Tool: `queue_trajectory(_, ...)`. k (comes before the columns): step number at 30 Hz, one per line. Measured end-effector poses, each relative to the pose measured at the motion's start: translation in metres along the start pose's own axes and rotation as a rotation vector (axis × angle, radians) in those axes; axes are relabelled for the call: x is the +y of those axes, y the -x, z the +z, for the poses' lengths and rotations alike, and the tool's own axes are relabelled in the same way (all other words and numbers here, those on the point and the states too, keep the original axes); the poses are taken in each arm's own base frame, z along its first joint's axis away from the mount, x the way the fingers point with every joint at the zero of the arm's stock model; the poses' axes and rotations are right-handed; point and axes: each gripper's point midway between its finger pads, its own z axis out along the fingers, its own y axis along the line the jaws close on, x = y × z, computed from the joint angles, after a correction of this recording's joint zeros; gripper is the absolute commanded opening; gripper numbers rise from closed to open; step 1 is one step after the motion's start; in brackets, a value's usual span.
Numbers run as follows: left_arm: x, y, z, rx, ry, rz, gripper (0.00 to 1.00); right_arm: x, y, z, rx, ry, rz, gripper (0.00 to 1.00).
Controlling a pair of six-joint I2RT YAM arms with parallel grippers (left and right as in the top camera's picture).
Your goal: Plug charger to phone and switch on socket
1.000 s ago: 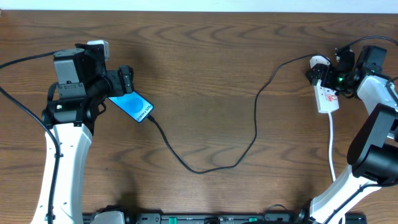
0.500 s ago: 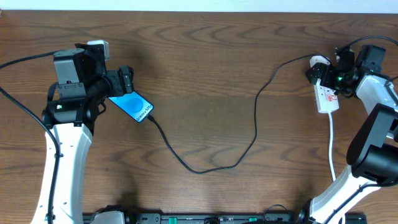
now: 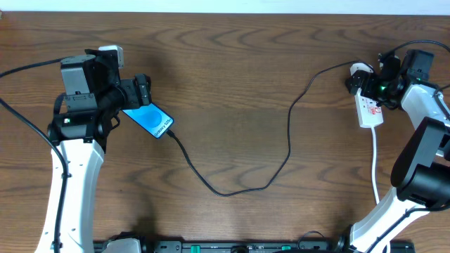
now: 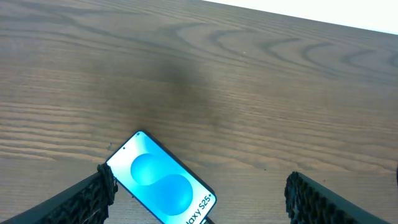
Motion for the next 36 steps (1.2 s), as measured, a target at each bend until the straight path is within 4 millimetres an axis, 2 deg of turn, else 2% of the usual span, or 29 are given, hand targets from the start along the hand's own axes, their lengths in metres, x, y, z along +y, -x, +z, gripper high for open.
queue_trajectory(19, 0.0, 0.0, 0.0, 0.0, 0.0, 0.0, 0.88, 0.001, -0.004, -0.002, 0.015, -0.003, 0.028, 0.99)
queue_trajectory(28, 0.0, 0.0, 0.0, 0.0, 0.0, 0.0, 0.88, 0.002, -0.005, -0.001, 0.021, -0.074, 0.068, 0.99)
queue_trajectory(33, 0.0, 0.0, 0.0, 0.0, 0.0, 0.0, 0.88, 0.022, -0.021, -0.003, 0.072, -0.07, 0.084, 0.99)
queue_trajectory(36, 0.0, 0.0, 0.0, 0.0, 0.0, 0.0, 0.88, 0.025, -0.03, -0.009, 0.101, -0.091, 0.092, 0.99)
